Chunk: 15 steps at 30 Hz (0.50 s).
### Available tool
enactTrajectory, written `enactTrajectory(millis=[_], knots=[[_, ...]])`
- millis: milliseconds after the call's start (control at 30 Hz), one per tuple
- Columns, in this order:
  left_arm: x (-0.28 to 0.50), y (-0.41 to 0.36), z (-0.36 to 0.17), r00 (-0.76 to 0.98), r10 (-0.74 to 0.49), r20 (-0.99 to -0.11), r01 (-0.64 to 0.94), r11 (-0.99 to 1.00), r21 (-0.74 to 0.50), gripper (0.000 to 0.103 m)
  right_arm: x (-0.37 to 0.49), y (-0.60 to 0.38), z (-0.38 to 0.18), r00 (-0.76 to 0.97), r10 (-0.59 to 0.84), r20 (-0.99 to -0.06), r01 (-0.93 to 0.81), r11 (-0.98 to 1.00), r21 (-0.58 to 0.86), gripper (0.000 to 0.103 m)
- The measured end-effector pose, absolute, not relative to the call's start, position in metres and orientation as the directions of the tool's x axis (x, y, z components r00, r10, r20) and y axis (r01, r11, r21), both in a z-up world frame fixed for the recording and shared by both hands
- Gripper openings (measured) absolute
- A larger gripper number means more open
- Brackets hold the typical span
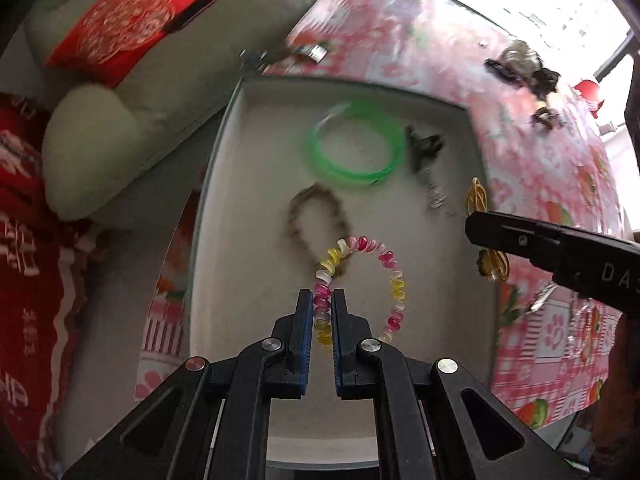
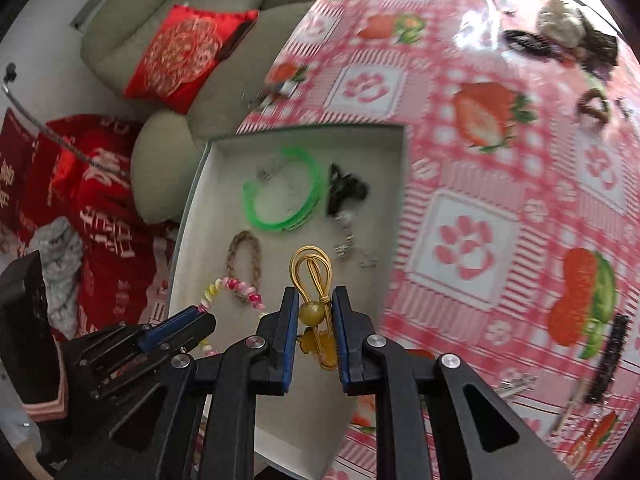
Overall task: Organize jewelry
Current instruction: 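Carry the beaded bracelet and yellow hair tie over the white tray with both tools, then open the right tool releasing the hair tie while the left tool releases the beaded bracelet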
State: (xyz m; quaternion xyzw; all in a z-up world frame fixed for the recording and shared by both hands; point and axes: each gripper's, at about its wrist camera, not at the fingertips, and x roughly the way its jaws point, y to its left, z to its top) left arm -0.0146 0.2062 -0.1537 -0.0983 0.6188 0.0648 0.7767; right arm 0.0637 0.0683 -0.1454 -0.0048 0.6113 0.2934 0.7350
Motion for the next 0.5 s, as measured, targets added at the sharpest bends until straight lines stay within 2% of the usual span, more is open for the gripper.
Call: enactTrajectory(millis=[267, 500], knots=[[-0.018, 0.22, -0.184, 0.191, -0.008, -0.982, -0.257, 0.965, -0.058, 0.015, 0.069, 0.101, -0.181, 0.026, 0.376, -0.926, -0.454, 0.83, 0.324, 0.018], [-0.001, 0.22, -0.185, 0.223, 0.03, -0.974, -0.247, 0.969, -0.027, 0.015, 0.086, 0.118, -0.192, 0.043, 0.345, -0.938, -0.458, 0.841, 0.289, 0.018]])
